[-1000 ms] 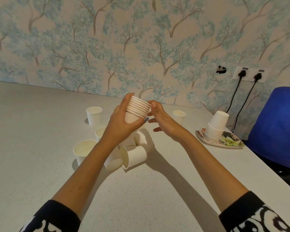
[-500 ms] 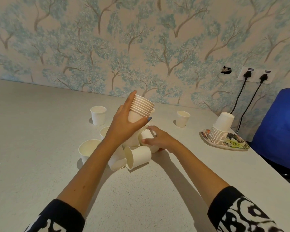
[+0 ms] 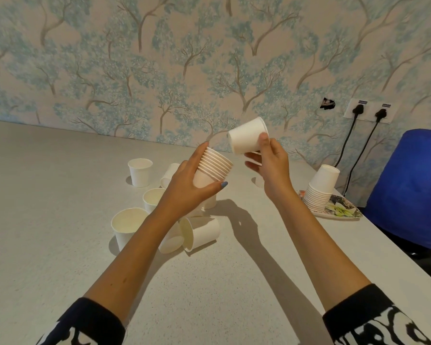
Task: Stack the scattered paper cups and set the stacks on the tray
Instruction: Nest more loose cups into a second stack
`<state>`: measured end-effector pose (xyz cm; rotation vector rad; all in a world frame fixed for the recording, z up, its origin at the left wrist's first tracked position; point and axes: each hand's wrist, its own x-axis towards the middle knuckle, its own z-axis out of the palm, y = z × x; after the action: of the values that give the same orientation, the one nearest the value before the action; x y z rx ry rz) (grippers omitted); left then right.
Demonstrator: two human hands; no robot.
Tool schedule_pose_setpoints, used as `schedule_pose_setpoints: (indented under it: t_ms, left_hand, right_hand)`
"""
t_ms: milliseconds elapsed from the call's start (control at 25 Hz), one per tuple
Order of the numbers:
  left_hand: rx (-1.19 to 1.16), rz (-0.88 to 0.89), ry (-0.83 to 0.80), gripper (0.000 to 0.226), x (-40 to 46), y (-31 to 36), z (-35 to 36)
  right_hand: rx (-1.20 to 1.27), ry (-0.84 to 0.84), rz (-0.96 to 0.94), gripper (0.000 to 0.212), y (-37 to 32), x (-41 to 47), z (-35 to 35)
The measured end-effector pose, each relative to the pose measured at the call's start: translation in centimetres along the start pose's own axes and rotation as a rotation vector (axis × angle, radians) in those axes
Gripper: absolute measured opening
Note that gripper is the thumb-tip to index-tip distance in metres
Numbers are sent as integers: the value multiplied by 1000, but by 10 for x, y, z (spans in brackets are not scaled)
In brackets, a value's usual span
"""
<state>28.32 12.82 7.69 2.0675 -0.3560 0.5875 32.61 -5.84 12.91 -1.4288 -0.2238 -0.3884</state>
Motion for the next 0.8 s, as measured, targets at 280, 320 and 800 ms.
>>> schedule_pose_setpoints:
  t_ms: [280,320,800]
  left_hand:
    - [-2,13,-1,92,-2,6,0]
    - [-2,18,-12,92,-2,7,1]
    - [-12,81,56,84,3,5,-12]
  right_hand:
    - [-391,-281,-85,32,-18,-17,2]
    - [-432,-326,-63,37,-20,-20,3]
    - [-487,-510,30,72,4,-47,12]
